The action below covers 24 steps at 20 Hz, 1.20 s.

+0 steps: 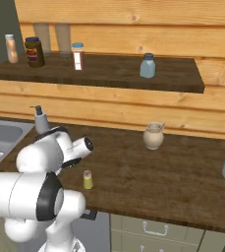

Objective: Put the shaker and condiment bottle from the counter next to their counterparts in the cabinet.

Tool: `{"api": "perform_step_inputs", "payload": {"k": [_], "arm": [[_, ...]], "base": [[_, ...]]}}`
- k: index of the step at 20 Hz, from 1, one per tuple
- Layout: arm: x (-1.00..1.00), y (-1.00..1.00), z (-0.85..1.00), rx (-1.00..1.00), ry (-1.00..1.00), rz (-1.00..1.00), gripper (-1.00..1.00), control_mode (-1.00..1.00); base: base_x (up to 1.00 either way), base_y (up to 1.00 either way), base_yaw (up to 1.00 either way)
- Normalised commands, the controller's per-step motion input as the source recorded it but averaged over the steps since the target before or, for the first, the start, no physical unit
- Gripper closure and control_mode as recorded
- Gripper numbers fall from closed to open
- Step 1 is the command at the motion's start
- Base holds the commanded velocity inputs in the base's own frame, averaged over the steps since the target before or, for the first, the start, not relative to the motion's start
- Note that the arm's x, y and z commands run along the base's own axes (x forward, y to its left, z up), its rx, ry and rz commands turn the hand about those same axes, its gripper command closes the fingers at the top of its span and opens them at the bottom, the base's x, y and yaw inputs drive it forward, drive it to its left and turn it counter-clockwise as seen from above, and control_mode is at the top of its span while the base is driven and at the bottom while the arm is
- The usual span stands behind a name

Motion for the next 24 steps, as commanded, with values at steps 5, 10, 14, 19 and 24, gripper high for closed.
{"api": "perform_step_inputs", "payload": {"k": [5, 10, 14, 19, 24], "arm": [[0.3, 0.13, -0.18, 0.06, 0.02, 0.0, -1.0, -1.0], [0.54, 0.46, 0.0, 0.15, 0.27, 0.0, 1.0, -1.0], [0.26, 0.26, -0.02, 0.04, 0.18, 0.03, 1.0, -1.0], [0.1, 0.19, 0.63, -0.13, -0.03, -0.05, 1.0, -1.0], [-0.02, 0.22, 1.0, -0.36, -0.24, -0.15, 1.0, -1.0]], "base": [[0.0, 0.0, 0.0], [0.0, 0.0, 0.0], [0.0, 0.0, 0.0], [0.0, 0.0, 0.0], [0.0, 0.0, 0.0]]}}
